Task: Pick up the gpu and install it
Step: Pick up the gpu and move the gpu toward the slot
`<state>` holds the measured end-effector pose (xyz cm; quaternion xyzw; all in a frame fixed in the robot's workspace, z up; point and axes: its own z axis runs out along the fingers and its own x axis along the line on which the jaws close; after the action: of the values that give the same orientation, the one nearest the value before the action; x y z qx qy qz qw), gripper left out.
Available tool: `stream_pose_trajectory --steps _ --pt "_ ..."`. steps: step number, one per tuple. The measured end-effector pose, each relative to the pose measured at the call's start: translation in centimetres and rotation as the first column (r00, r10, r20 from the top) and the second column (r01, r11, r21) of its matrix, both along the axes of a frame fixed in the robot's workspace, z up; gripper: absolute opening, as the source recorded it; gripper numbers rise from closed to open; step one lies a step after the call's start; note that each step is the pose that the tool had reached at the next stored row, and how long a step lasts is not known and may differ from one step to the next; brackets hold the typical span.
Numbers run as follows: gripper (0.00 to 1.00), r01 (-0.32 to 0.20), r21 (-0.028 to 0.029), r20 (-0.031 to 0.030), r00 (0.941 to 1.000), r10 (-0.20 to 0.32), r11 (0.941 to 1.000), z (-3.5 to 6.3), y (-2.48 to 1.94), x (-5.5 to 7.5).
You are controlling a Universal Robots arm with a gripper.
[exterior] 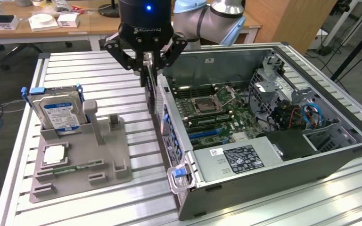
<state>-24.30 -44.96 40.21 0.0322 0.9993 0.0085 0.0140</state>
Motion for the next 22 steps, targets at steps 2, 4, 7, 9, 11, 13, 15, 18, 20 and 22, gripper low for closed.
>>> stream_pose_trajectory --steps 2,4,7,9,11,13,15,18,20,22 --pt "0.27 0.0 -0.0001 -0.0001 1.0 0.0 1.0 0.0 0.0 0.2" --pt "0.27 0.0 -0.0001 -0.0001 1.0 0.0 1.0 0.01 0.0 1.5" --pt "0.27 0.0 0.0 -0.0001 1.0 0.0 1.0 0.0 0.0 2.2" --pt "0.27 0.0 -0.0001 -0.0001 1.0 0.0 1.0 0.0 0.0 2.3" --pt "0.27 0.0 -0.0001 0.0 1.0 0.0 1.0 0.0 0.0 2.5" --pt "0.27 0.0 -0.0001 -0.0001 1.0 0.0 1.0 0.0 0.0 2.7" --pt "0.27 0.0 -0.0001 -0.0001 1.0 0.0 1.0 0.0 0.0 3.7" --pt "0.27 0.0 -0.0001 -0.0001 1.0 0.0 1.0 0.0 0.0 4.8" --pt "0.27 0.0 0.0 -0.0001 1.0 0.0 1.0 0.0 0.0 5.5" --pt "0.27 0.0 -0.0001 -0.0001 1.0 0.0 1.0 0.0 0.0 5.6"
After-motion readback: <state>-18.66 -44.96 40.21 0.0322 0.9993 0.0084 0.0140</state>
